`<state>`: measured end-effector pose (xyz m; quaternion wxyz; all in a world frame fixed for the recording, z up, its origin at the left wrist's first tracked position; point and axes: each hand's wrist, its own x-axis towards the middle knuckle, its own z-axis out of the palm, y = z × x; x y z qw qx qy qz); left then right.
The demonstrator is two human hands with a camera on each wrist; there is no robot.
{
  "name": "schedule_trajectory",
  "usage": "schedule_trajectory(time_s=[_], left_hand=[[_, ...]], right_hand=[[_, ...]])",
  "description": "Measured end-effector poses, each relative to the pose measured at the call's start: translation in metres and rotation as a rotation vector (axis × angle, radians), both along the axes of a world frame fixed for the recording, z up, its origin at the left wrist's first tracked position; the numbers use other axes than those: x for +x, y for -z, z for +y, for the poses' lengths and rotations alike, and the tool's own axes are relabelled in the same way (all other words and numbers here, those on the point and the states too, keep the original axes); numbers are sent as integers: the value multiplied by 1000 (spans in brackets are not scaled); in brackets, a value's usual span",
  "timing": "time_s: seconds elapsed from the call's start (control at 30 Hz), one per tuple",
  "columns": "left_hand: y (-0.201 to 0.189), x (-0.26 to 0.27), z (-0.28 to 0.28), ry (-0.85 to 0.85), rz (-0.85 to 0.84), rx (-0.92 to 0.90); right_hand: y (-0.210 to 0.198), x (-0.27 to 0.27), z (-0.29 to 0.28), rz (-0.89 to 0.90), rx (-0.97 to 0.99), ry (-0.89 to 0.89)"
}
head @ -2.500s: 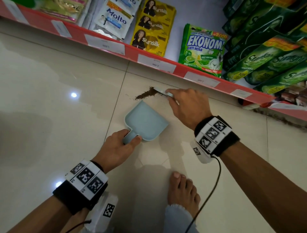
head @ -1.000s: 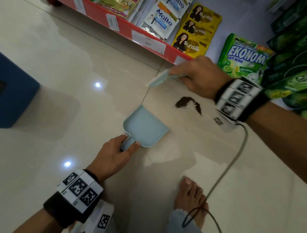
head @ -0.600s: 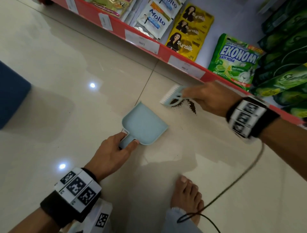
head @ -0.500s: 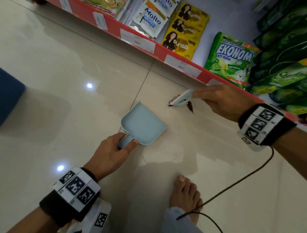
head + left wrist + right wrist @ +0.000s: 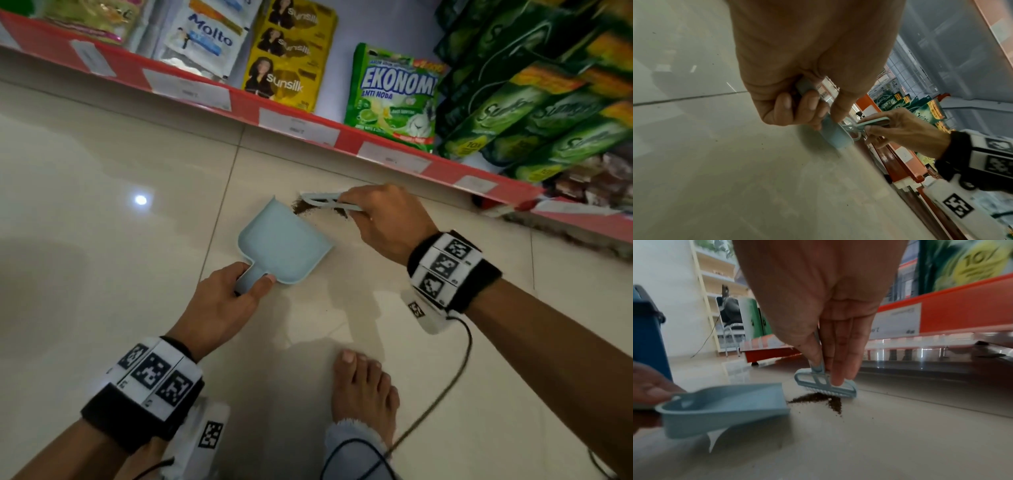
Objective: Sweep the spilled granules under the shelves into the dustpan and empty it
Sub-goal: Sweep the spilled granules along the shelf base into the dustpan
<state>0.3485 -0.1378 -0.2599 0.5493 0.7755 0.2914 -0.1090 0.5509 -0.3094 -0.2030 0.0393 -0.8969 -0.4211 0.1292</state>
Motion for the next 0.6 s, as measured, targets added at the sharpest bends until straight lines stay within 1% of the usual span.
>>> schedule_trajectory(time_s=[0.07,0.13,0.17,0.23,0.27,0.33,0.4,0.53,0.6], left_hand=[[1,0,-1,2,10,4],[1,0,-1,-16,11,3],[1,-1,-1,-22,11,4],[-1,-2,-2,-25,13,4],[-2,-3,-2,-27,13,3],[-4,-4,-1,-33,13,3],[-6,-5,0,-43,6,2],[-7,-8,2,-37,-10,13],[-7,-9,2,-35,-7,13]], right_hand=[[-6,-5,-12,-40,93,36],[-8,-4,-20,-123,127,104],[-7,-1,-22,-167,104,147],[-2,8,-21,-238,-18,240],[0,11,-19,-254,-81,286],[4,13,-14,-230,-142,336],[8,7,-9,-179,-128,302],[10,-23,-6,-66,-23,155],[7,-33,-10,-74,21,115]])
